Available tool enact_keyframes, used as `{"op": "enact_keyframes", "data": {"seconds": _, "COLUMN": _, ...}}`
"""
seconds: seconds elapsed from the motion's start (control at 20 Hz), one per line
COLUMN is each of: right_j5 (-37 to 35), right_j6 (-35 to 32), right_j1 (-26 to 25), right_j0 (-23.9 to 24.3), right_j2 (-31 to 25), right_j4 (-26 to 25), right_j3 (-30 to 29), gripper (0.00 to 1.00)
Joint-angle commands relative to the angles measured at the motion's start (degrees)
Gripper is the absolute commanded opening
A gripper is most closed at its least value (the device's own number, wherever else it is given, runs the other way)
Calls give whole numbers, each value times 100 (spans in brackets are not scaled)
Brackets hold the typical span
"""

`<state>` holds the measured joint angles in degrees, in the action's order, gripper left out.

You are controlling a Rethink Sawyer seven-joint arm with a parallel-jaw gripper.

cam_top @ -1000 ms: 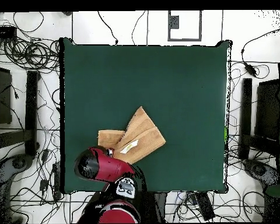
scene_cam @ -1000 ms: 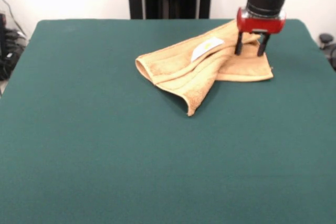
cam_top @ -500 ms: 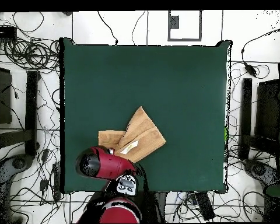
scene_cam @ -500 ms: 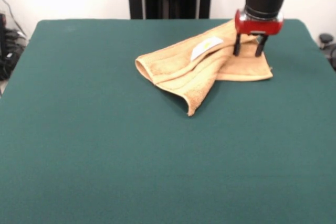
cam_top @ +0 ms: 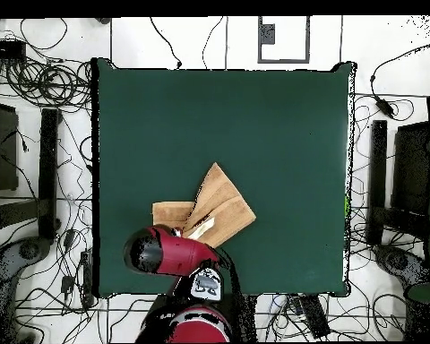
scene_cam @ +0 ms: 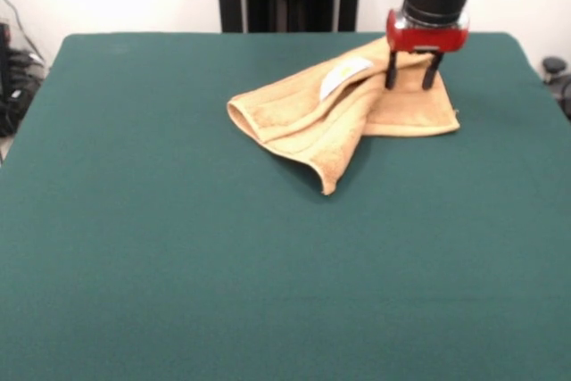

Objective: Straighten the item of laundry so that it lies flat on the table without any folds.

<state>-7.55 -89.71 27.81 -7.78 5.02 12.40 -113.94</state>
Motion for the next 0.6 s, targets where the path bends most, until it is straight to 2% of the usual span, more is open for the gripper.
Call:
{"op": "enact_keyframes", "data": {"seconds": 0.05, "right_j5": -399, "right_j6": -635, "right_j1": -197, "right_j0": 124, "right_j2": -459, "right_j4": -282, "right_j3": -14, "gripper": 100}}
{"op": "enact_keyframes", "data": {"seconds": 0.6, "right_j5": -456, "right_j6": -612, "right_j1": -378, "right_j0": 220, "right_j2": -550, "right_j4": -432, "right_j3": 270, "gripper": 100}}
